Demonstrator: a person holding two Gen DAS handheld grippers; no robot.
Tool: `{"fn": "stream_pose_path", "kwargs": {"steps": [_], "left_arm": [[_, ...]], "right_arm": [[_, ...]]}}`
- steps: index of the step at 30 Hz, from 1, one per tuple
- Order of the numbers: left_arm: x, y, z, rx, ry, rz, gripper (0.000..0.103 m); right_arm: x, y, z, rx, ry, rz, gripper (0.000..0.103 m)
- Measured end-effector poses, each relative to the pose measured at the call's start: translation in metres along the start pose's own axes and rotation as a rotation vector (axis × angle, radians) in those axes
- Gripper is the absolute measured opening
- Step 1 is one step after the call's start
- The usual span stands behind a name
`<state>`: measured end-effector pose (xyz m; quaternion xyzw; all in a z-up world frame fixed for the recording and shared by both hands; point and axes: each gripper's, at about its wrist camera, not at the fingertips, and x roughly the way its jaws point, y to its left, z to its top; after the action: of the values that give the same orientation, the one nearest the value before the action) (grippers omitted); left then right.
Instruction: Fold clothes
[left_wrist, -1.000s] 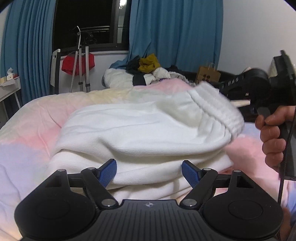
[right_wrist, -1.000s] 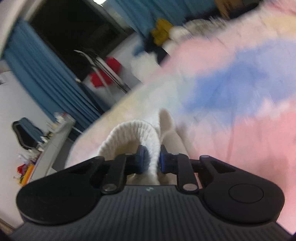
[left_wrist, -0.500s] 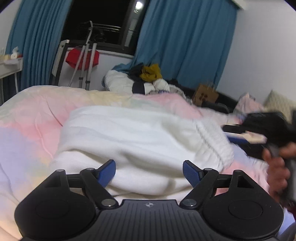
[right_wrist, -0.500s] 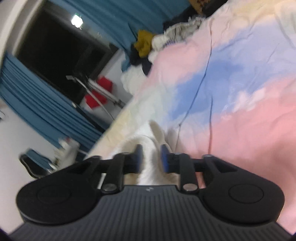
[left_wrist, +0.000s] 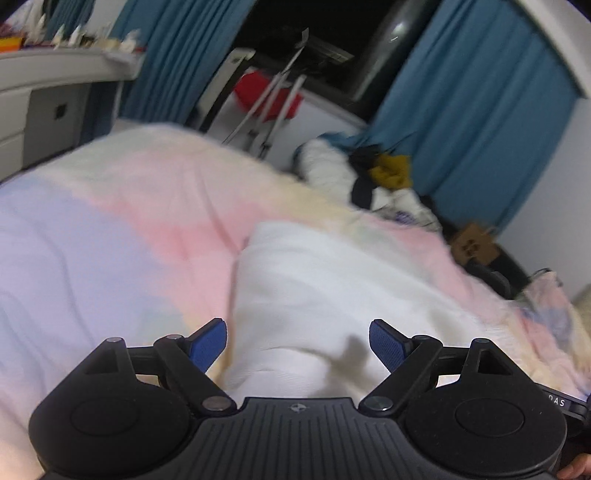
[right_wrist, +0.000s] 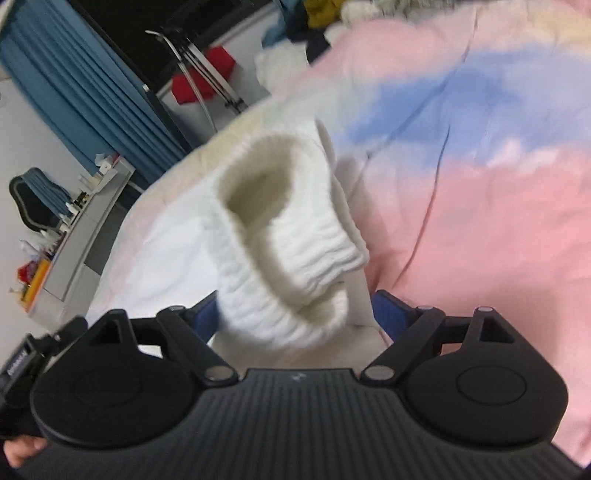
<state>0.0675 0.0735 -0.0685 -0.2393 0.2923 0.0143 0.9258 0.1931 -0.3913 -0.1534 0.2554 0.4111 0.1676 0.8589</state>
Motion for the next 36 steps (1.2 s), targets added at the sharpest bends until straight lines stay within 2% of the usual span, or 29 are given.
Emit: {"fn": "stream_pose_path", "kwargs": {"steps": [2,5,8,12,14,16,19,21,23,26,30,32,33,34,35,36], "left_arm": [[0.006,0.006,-0.001,-0.016,0.033,-0.013,0.086],[0.008,0.013,-0.003,-0.037,0.046,-0.032,0.086],[0.009,0.019,-0.005,-0.079,0.056,-0.047,0.086],[0.012,0.028,-0.007,-0.137,0.07,-0.066,0.086],[0.013,0.032,-0.008,-0.166,0.077,-0.076,0.086],[0.014,0.036,-0.009,-0.194,0.083,-0.085,0.086],[0.015,0.035,-0.012,-0.174,0.087,-0.085,0.087],[0.016,0.034,-0.014,-0.159,0.086,-0.077,0.087],[0.018,0.034,-0.014,-0.162,0.089,-0.074,0.087],[0.022,0.04,-0.015,-0.199,0.098,-0.075,0.087],[0.027,0.041,-0.018,-0.198,0.111,-0.074,0.088],[0.03,0.041,-0.019,-0.196,0.117,-0.074,0.088],[0.032,0.041,-0.02,-0.195,0.12,-0.074,0.089],[0.033,0.042,-0.021,-0.194,0.123,-0.074,0.084],[0.035,0.042,-0.022,-0.193,0.126,-0.074,0.081],[0.036,0.042,-0.022,-0.191,0.129,-0.074,0.074]], "right_arm": [[0.016,-0.011,0.004,0.06,0.028,0.035,0.09],[0.025,-0.018,0.006,0.107,0.021,0.088,0.09],[0.016,-0.018,0.008,0.136,-0.01,0.178,0.09],[-0.012,0.001,0.012,0.086,-0.113,0.364,0.09],[-0.014,0.004,0.014,0.068,-0.123,0.356,0.09],[-0.002,0.0,0.012,0.069,-0.09,0.25,0.09],[0.025,-0.01,0.007,0.063,-0.01,0.086,0.089],[0.042,-0.013,0.005,0.055,0.028,0.051,0.089],[0.046,-0.012,0.005,0.08,0.018,0.077,0.09],[0.033,-0.004,0.009,0.078,-0.036,0.177,0.09],[0.016,0.004,0.015,0.066,-0.12,0.293,0.09],[0.026,0.001,0.012,0.076,-0.086,0.209,0.082],[0.031,-0.001,0.011,0.079,-0.07,0.167,0.07],[0.033,-0.002,0.009,0.07,-0.059,0.125,0.061],[0.035,-0.002,0.008,0.063,-0.053,0.09,0.057],[0.03,0.001,0.008,0.058,-0.068,0.092,0.052]]}}
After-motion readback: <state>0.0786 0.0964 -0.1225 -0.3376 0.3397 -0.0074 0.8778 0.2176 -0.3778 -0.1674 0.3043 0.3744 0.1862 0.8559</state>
